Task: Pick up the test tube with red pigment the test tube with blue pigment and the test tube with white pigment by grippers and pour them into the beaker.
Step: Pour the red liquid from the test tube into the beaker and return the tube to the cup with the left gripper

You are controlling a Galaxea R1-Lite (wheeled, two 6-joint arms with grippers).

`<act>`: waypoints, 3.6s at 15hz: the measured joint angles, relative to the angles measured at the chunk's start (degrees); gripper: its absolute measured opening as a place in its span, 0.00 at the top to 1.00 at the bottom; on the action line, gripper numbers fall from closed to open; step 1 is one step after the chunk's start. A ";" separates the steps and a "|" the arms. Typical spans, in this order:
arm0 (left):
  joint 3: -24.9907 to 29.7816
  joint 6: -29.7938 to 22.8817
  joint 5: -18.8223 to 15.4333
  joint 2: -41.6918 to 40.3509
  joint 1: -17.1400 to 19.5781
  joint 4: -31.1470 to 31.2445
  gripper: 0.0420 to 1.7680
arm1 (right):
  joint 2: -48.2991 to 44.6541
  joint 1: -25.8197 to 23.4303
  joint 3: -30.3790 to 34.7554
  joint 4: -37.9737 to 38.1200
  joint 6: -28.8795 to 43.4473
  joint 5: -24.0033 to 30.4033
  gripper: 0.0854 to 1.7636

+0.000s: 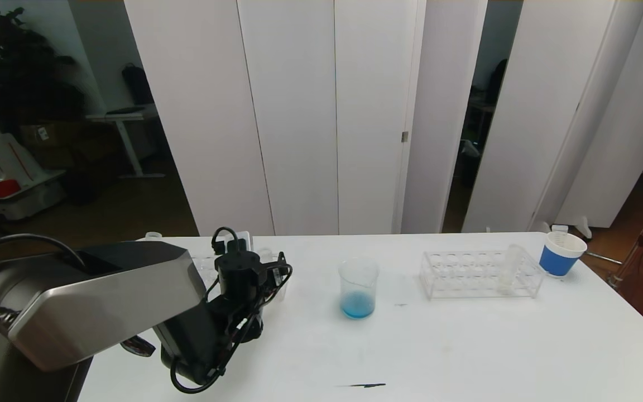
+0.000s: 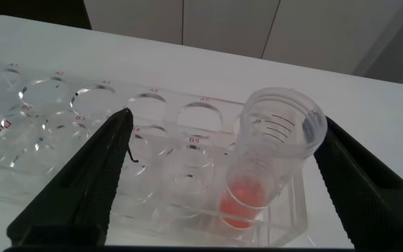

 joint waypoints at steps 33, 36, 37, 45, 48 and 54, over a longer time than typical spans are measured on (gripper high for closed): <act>-1.51 8.57 -0.61 -8.61 -0.28 2.27 0.67 | 0.00 0.00 0.00 0.00 -0.02 -0.02 0.01; -1.68 8.70 -0.80 -11.52 -0.27 6.35 0.67 | 0.00 0.00 0.00 0.00 -0.02 -0.02 0.01; -1.77 8.85 -1.00 -12.63 -0.27 7.95 0.67 | 0.00 0.00 0.00 0.00 0.00 -0.02 0.01; -2.79 10.17 -21.57 -21.53 0.30 14.57 0.67 | 0.00 0.00 0.00 0.02 0.00 -0.02 0.01; -3.89 12.93 -29.72 -22.25 0.41 14.68 0.67 | 0.00 0.00 0.00 0.00 0.00 0.00 0.01; -8.37 18.92 -45.20 -20.46 -0.06 14.99 0.67 | 0.00 0.00 0.00 0.00 -0.02 0.00 0.01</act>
